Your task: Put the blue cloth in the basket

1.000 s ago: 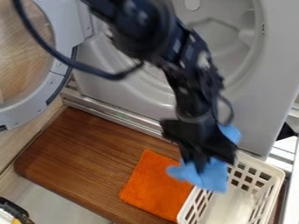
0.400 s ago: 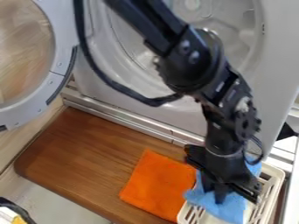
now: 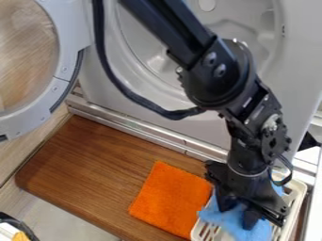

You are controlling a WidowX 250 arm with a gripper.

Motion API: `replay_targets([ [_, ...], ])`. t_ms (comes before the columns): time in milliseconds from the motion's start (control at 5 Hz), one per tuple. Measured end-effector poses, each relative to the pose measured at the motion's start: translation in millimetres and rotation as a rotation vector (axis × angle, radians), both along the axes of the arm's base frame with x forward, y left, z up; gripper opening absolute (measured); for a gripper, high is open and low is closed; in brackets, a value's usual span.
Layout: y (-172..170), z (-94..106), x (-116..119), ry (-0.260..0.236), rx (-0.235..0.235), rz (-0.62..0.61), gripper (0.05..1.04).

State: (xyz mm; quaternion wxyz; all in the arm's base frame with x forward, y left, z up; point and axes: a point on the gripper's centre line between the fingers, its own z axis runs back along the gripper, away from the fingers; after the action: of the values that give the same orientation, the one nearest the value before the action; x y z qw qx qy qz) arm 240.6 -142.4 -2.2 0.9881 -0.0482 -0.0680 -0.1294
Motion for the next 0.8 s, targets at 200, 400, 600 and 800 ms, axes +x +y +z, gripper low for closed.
replay_targets([
  [200,1,4.7,1,-0.013,-0.009,0.002,0.920],
  [400,6,10.9,3,-0.018,-0.015,0.010,1.005],
  [600,18,19.9,3,-0.009,-0.017,0.069,1.000],
  [800,41,17.2,4,0.010,-0.001,0.163,1.000],
])
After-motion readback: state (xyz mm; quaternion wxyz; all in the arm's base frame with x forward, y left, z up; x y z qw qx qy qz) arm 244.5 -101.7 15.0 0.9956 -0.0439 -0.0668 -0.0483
